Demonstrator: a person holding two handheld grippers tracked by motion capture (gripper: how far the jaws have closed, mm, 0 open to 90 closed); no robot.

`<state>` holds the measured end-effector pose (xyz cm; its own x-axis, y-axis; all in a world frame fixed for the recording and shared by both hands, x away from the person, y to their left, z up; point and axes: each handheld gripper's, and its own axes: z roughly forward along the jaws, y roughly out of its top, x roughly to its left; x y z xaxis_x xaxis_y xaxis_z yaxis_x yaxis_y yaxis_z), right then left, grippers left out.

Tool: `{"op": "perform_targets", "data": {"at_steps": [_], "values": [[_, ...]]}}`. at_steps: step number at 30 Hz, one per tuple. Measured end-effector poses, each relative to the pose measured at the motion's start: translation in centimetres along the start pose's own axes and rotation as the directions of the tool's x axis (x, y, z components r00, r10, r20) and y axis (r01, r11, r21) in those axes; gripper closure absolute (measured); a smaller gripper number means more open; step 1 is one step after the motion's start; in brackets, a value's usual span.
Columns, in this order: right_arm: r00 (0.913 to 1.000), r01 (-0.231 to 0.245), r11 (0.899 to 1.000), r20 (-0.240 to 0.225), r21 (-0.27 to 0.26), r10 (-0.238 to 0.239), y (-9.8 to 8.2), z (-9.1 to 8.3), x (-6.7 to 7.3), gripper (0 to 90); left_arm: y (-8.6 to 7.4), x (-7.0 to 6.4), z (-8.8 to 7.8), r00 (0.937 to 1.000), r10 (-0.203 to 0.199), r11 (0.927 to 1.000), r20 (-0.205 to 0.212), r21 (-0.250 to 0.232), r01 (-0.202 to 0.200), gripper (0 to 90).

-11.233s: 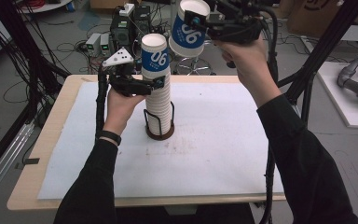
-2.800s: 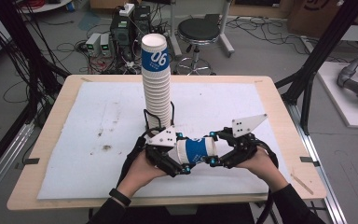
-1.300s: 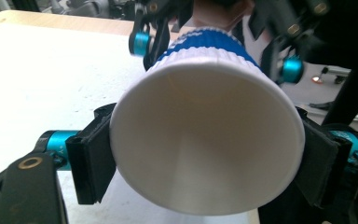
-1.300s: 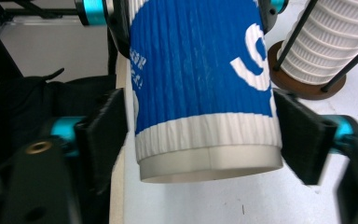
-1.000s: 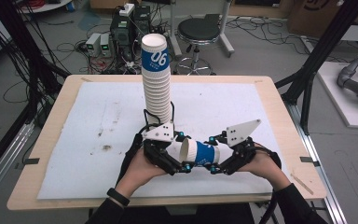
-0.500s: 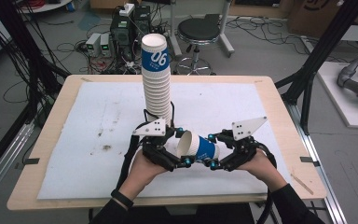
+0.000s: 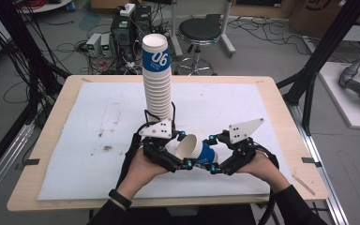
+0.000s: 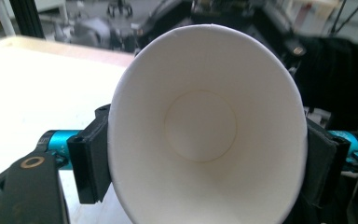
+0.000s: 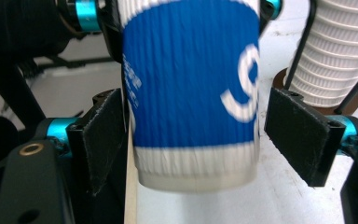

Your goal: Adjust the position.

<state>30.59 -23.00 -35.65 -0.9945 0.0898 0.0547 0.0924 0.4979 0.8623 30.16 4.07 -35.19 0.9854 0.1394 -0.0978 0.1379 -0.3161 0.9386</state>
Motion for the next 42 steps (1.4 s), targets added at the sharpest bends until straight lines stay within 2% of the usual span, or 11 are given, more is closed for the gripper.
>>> {"op": "perform_targets", "data": {"at_steps": [3,6,9,16,21,24,27,30,34,39,42], "values": [[0.9998,0.018,0.999,0.009,0.046,-0.018,0.2,0.6,0.3,21.1,0.3,-0.1,0.2,0.9999,0.004,0.9995,-0.009,0.032,-0.004,20.5],[0.9995,0.029,0.995,0.01,0.091,-0.03,0.1,1.4,0.5,21.8,0.3,-0.2,0.3,0.9999,0.01,0.9993,-0.01,0.037,-0.009,20.5],[0.9992,0.033,0.995,0.019,0.094,-0.035,0.0,1.6,0.5,28.9,0.3,-0.3,0.2,0.9999,0.008,0.9996,-0.011,0.026,-0.008,19.6],[1.0,0.004,1.0,-0.005,-0.002,-0.004,-0.3,1.3,0.1,29.1,0.2,-0.4,0.2,0.9998,-0.017,0.9965,-0.013,-0.082,0.016,11.8],[0.9995,-0.025,0.996,-0.022,-0.09,0.023,-0.4,0.7,-0.1,29.0,-0.2,-0.2,0.0,0.9976,-0.066,0.9811,0.022,-0.181,0.069,9.8],[0.9991,-0.035,0.993,-0.027,-0.115,0.032,-0.4,0.6,-0.1,29.0,-0.3,-0.2,0.1,0.9967,-0.074,0.9783,0.032,-0.191,0.079,9.9],[0.9992,-0.03,0.994,-0.03,-0.108,0.027,-0.3,0.8,0.0,29.0,-0.3,-0.2,0.2,0.996,-0.082,0.9759,0.035,-0.2,0.088,10.4],[0.9993,-0.025,0.994,-0.031,-0.11,0.022,-0.3,1.1,0.1,29.1,-0.3,-0.1,0.1,0.996,-0.075,0.9745,0.048,-0.208,0.084,17.5],[0.9992,-0.031,0.993,-0.028,-0.114,0.028,-0.4,1.3,0.1,29.2,-0.3,-0.2,0.1,0.9965,-0.072,0.9753,0.044,-0.206,0.079,19.4],[0.9988,-0.033,0.994,-0.038,-0.1,0.03,-0.6,1.6,0.1,27.2,-0.2,-0.2,0.0,0.9976,-0.058,0.9844,0.038,-0.164,0.064,20.6],[0.9983,-0.046,0.993,-0.04,-0.107,0.042,-0.6,1.5,0.0,21.3,0.1,-0.3,-0.1,0.9993,-0.037,0.9934,0.003,-0.108,0.037,20.7]]}}
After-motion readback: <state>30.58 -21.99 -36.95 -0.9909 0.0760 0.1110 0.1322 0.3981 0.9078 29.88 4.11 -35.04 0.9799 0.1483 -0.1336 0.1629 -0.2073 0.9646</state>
